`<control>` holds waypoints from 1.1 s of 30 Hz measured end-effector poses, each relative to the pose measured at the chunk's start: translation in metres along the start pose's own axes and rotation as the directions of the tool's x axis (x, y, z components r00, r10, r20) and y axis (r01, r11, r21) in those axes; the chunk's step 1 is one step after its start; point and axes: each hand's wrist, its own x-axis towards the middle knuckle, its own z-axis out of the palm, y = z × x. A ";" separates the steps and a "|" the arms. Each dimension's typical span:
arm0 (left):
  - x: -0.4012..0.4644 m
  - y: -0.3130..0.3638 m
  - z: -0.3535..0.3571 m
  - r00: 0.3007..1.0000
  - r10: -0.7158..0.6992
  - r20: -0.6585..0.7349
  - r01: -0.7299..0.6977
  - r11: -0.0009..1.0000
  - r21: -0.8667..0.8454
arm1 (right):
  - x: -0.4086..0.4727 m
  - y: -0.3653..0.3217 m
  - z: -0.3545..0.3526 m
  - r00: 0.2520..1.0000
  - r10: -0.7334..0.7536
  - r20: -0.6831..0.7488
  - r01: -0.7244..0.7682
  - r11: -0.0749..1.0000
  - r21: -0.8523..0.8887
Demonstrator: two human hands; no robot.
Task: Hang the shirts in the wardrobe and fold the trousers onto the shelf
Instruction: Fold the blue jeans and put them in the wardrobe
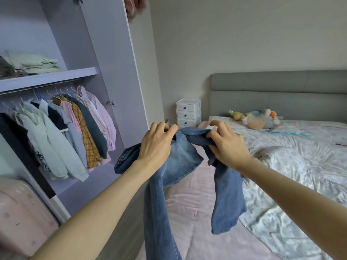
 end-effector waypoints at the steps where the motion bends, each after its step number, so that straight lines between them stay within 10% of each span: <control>1: -0.003 0.001 0.003 1.000 0.005 -0.013 -0.005 1.000 0.016 | 0.006 0.000 -0.005 0.999 0.039 0.008 -0.039 0.999 0.036; 6: -0.006 0.013 0.022 0.943 -0.328 -0.061 0.298 0.909 -0.291 | 0.010 -0.042 -0.019 0.968 0.252 -0.004 -0.237 0.915 0.328; 10: 0.004 0.009 0.027 0.703 -0.662 0.261 0.477 0.167 -0.863 | -0.032 -0.069 -0.007 0.915 -0.108 0.389 -0.199 0.718 0.667; 13: 0.001 0.005 0.026 0.675 -0.647 0.354 0.401 -0.081 -0.913 | -0.043 -0.051 0.004 0.860 -0.139 0.491 -0.305 0.630 0.714; 18: 0.002 0.000 0.016 0.721 -0.567 0.398 0.239 -0.335 -0.911 | -0.013 -0.014 -0.008 0.937 0.349 0.019 -0.279 0.716 0.639; 23: 0.014 -0.003 -0.001 0.800 -0.418 0.430 0.195 -0.497 -0.846 | 0.028 -0.001 -0.023 0.893 0.267 0.363 -0.419 0.193 0.887; 27: 0.017 -0.013 -0.008 0.783 -0.410 0.468 0.243 -0.490 -0.837 | 0.049 0.008 -0.024 0.834 0.297 0.464 -0.539 0.263 0.800; 33: 0.015 -0.019 -0.001 0.846 -0.293 0.445 0.277 -0.471 -0.838 | 0.057 -0.005 -0.011 0.896 0.362 0.257 -0.394 0.382 0.836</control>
